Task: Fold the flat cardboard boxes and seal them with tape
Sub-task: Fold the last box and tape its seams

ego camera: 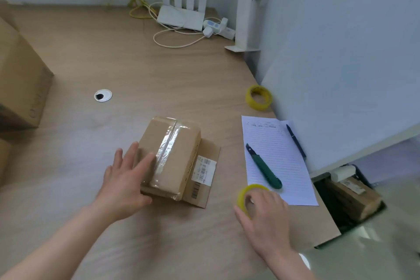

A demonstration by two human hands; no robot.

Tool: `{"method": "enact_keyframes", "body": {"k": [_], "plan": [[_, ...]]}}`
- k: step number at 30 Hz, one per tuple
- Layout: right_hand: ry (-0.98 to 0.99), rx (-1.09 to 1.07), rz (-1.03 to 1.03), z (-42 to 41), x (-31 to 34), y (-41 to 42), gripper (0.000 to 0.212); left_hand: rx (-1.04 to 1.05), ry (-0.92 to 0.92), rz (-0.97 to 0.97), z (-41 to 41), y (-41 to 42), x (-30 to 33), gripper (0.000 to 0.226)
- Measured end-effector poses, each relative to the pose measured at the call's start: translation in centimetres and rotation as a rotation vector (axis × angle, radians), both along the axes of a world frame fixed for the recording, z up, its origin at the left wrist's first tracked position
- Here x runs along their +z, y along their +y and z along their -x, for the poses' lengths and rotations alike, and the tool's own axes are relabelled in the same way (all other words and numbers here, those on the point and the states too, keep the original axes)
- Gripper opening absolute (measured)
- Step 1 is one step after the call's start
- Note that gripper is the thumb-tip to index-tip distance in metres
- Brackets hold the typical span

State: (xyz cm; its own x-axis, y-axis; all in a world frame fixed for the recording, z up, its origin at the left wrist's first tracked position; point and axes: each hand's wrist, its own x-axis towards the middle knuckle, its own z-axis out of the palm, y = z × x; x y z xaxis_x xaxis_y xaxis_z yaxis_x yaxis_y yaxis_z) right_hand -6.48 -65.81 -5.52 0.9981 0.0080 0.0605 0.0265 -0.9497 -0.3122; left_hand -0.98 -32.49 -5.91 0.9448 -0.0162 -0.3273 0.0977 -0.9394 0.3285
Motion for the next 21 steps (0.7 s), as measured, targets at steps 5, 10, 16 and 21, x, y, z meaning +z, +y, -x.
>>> {"method": "enact_keyframes", "body": {"k": [5,10,16,21], "plan": [[0.001,0.161,-0.397,-2.8,1.7,6.9,0.05,0.024,0.052,0.228,-0.3,0.5,0.5,0.101],[-0.001,0.396,-0.296,-3.9,0.1,11.4,0.059,-0.057,0.062,0.253,0.6,1.2,-0.1,0.095],[-0.119,0.567,-0.271,-5.8,-3.0,10.3,0.039,-0.216,-0.069,0.204,1.0,1.7,-1.9,0.074],[-0.282,0.813,-0.12,-7.6,-4.1,9.4,0.039,-0.311,-0.266,0.151,1.2,1.5,-2.4,0.058]]}}
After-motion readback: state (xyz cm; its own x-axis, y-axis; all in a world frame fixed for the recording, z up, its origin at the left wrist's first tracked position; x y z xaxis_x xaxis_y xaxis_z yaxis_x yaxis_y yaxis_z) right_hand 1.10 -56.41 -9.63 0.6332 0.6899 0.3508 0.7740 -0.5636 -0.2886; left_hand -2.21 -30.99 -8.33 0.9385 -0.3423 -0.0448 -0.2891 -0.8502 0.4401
